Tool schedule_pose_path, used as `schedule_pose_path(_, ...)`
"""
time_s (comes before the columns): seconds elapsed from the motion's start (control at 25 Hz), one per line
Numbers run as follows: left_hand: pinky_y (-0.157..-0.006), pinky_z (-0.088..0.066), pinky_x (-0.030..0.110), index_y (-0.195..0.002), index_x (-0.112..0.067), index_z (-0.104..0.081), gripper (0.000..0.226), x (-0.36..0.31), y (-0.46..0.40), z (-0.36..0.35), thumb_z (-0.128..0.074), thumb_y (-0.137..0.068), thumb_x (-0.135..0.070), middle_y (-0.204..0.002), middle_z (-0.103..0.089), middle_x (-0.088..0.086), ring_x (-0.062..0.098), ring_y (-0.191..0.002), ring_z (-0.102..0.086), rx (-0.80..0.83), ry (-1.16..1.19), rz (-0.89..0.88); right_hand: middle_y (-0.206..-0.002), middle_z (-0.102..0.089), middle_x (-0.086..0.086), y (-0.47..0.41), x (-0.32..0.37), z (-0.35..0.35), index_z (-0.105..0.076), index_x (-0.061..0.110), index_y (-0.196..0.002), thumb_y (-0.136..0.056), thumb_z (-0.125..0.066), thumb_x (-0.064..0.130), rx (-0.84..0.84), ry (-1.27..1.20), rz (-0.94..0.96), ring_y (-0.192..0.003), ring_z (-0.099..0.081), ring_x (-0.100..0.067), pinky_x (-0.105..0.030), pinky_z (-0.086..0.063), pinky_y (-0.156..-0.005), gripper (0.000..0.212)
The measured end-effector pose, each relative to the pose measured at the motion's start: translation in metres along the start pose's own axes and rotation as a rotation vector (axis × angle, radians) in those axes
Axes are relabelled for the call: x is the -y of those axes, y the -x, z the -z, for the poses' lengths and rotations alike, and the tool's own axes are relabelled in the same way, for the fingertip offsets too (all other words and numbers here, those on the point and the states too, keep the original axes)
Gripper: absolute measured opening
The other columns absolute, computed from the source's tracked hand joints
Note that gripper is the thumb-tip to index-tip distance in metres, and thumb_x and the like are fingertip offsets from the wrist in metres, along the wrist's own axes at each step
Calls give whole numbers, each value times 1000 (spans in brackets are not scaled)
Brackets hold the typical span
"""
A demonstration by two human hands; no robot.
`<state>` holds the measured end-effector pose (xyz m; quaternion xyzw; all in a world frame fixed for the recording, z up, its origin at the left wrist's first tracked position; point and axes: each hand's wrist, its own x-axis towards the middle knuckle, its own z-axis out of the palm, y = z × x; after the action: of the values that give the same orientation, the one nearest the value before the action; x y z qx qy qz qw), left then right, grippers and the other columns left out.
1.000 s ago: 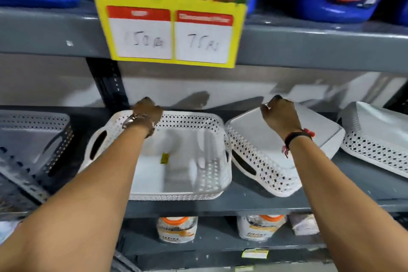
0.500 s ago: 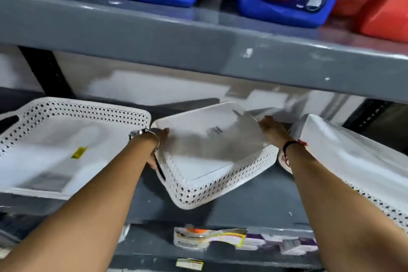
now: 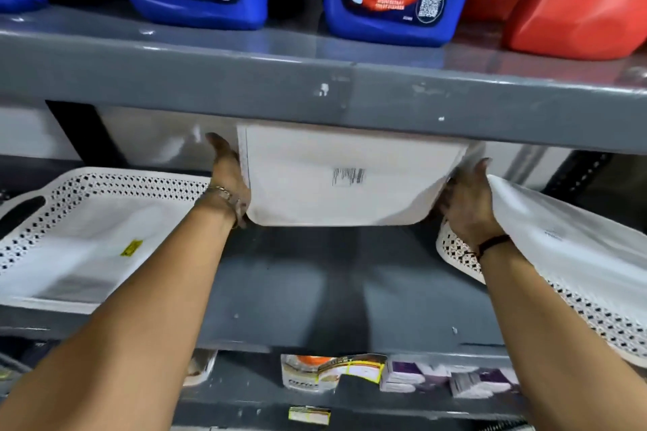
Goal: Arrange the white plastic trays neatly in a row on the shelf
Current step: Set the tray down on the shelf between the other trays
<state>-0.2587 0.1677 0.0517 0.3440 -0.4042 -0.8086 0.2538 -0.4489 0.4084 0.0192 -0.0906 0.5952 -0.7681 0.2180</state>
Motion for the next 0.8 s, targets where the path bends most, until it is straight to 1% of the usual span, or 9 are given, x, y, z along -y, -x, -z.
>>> schedule_pose_path(0.08,-111,-36,42,-120,-19,-60,78,1,2,11,-9,-86,-68,-129,-59,10,26,-123,-52,118,59,-2,-113,-65,-2,11,0,14,-54,21,-123,-86,-38,55,168,-140,-100,-109,-56,-20,-36,-42,-96,52)
schedule_pose_path(0.16,-78,-54,31,-76,-18,-69,64,8,12,26,-21,-91,-59,-83,-72,9,29,-84,-66,118,-112,105,-94,-71,-6,28,-13,27,-62,17,-103,-71,-57,46,205,-155,-169,-90,-64,-23,-34,-51,-82,43)
schedule_pose_path(0.28,-59,-48,28,-70,-12,-57,42,27,7,52,-37,-95,-39,-56,-66,10,24,-56,-60,29,-340,149,-66,-75,-5,37,-45,48,-64,11,-87,-87,-47,18,125,-46,-238,-57,-70,-19,-23,-57,-53,18)
schedule_pose_path(0.4,-56,-44,29,-67,-7,-54,39,37,8,59,-34,-98,-17,-34,-64,6,26,-53,-57,-63,-428,183,-60,-75,-3,47,-56,56,-62,9,-87,-92,-44,7,77,120,-290,-52,-70,-18,-24,-57,-47,18)
schedule_pose_path(0.44,-57,-42,30,-69,-4,-54,39,41,6,63,-31,-98,-16,-39,-66,10,27,-58,-53,-80,-445,187,-58,-75,-1,49,-61,58,-61,9,-88,-92,-43,5,81,171,-280,-52,-71,-17,-23,-56,-45,19)
schedule_pose_path(0.52,-66,-45,35,-94,5,-58,39,45,5,65,-26,-97,-17,-76,-67,25,34,-71,-53,-105,-501,225,-56,-74,4,49,-67,59,-59,12,-91,-93,-41,0,61,246,-255,-51,-70,-12,-17,-52,-41,22)
schedule_pose_path(0.56,-81,-47,41,-117,5,-54,41,48,2,66,-25,-97,-18,-103,-62,29,41,-89,-55,-115,-520,242,-61,-74,7,51,-70,59,-59,12,-98,-93,-40,-1,50,279,-245,-54,-70,-11,-15,-51,-44,24)
schedule_pose_path(0.64,-114,-29,46,-141,-4,-35,49,56,-2,66,-27,-96,-21,-145,-39,23,39,-133,-36,-133,-563,262,-84,-70,5,51,-75,60,-53,8,-121,-93,-39,-2,42,383,-218,-67,-62,-11,-18,-46,-54,32)
schedule_pose_path(0.8,-119,-19,47,-143,-9,-31,49,65,-11,61,-30,-97,-26,-150,-33,18,31,-139,-30,-127,-552,200,-138,-46,-6,51,-78,57,-31,9,-143,-96,-37,0,53,473,-168,-111,-49,-13,-17,-36,-85,49)
